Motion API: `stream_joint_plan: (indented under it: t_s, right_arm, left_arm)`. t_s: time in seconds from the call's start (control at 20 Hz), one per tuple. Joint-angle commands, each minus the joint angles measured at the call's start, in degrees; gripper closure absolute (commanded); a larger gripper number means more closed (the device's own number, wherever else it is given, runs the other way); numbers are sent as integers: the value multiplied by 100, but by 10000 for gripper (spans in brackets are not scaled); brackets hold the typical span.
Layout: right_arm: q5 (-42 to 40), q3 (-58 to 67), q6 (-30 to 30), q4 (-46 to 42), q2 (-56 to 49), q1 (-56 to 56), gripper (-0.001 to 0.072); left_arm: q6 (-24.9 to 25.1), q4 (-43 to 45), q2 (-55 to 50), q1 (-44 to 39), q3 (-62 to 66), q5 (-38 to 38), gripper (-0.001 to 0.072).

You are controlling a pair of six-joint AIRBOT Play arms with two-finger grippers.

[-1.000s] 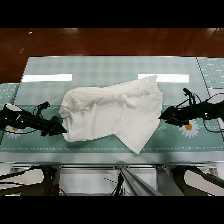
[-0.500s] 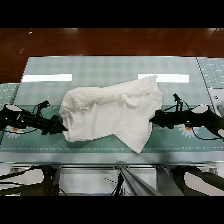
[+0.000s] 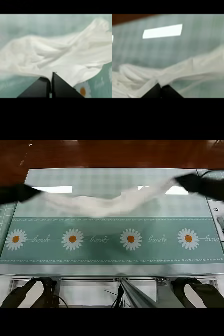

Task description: Fold the shirts.

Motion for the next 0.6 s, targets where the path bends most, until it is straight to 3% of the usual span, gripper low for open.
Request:
stream_joint_plan:
  t_s: [0.0,0.1,0.2,0.3,0.45,0.55]
  right_arm:
    - [-931,1510,-133,-551,1036,-94,691]
    - [-1259,2232,153,-1084,1307,-94,691]
    - [-1132,2844,658,-1685,1434,-94,690]
    - [-798,3331,1207,-2251,1528,-94,691]
    - [214,4065,1980,-3355,1591,-94,691]
    - [1198,4485,2376,-3853,1591,-94,691]
  left_arm:
    - [7,-627,1532,-2,1482,1574,681]
    - [-17,-625,2111,-2,2212,2159,681]
    - [-92,-472,2472,-2,2931,2127,681]
    - [-533,358,2715,-2,3536,1985,681]
    - [-1622,1976,2828,-2,4238,1261,681]
    - [-1954,2533,2824,-2,4406,380,681]
